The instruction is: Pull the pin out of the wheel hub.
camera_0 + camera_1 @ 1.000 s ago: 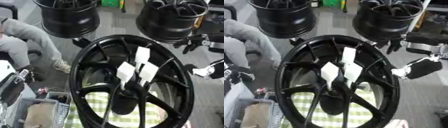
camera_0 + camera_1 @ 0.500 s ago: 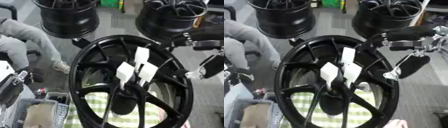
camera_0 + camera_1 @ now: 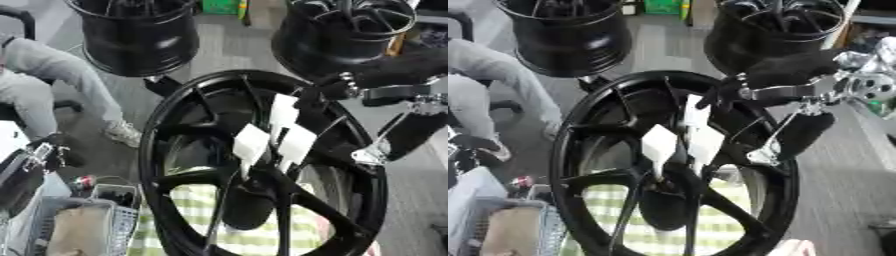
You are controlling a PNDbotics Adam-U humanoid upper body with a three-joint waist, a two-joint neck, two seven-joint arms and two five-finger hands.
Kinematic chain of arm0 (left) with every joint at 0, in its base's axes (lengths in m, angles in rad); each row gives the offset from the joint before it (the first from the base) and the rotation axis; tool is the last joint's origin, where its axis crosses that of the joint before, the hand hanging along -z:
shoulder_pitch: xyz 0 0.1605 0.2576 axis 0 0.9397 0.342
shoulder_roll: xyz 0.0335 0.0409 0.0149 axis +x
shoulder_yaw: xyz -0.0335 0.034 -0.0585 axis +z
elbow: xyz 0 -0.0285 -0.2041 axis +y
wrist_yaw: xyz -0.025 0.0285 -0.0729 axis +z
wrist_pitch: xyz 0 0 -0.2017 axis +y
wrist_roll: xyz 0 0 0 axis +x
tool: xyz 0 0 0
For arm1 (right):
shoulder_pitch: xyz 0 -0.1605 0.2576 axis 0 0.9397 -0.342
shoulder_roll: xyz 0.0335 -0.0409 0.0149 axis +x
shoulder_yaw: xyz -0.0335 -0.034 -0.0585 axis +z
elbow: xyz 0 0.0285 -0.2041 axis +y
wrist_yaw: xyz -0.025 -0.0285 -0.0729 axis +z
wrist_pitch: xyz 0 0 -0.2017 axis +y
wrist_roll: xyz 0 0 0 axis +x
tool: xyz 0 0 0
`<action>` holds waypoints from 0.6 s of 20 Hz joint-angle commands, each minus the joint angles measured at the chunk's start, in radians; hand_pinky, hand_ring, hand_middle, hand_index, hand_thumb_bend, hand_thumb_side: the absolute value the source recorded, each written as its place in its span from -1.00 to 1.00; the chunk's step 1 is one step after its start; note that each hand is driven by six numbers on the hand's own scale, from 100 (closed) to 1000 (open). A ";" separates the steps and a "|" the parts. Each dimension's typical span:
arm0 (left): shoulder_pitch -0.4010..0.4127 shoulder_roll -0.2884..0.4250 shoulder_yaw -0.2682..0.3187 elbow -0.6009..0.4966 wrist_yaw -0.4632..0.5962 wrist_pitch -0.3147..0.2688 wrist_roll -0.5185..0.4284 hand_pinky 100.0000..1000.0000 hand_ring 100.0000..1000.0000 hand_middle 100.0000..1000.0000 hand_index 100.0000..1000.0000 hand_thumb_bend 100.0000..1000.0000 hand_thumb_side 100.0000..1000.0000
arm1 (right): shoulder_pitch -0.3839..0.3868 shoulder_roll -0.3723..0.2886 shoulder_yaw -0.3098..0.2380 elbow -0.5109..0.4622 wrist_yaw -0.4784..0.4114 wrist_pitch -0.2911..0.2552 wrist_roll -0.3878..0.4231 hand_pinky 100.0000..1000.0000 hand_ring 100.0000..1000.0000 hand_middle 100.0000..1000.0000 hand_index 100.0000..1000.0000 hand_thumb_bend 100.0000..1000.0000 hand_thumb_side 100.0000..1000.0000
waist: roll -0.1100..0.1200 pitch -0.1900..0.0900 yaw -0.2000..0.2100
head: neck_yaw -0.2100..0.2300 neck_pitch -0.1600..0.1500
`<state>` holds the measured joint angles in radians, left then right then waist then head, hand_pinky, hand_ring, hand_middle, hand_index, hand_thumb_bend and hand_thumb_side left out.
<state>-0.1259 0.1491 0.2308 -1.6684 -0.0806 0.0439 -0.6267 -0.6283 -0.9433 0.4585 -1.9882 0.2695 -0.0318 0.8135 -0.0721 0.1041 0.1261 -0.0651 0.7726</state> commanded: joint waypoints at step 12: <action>-0.015 0.018 -0.005 -0.015 -0.003 -0.001 -0.007 0.35 0.14 0.20 0.34 -1.00 0.63 | -0.028 0.034 0.026 -0.012 0.034 0.057 0.044 0.68 0.72 0.84 1.00 -0.74 -0.37 | 0.004 -0.004 0.008 | -0.004 -0.003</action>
<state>-0.1299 0.1491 0.2257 -1.6684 -0.0806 0.0446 -0.6316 -0.6451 -0.8962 0.4938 -1.9882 0.2953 0.0174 0.8594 -0.0724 0.1081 0.1337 -0.0665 0.7726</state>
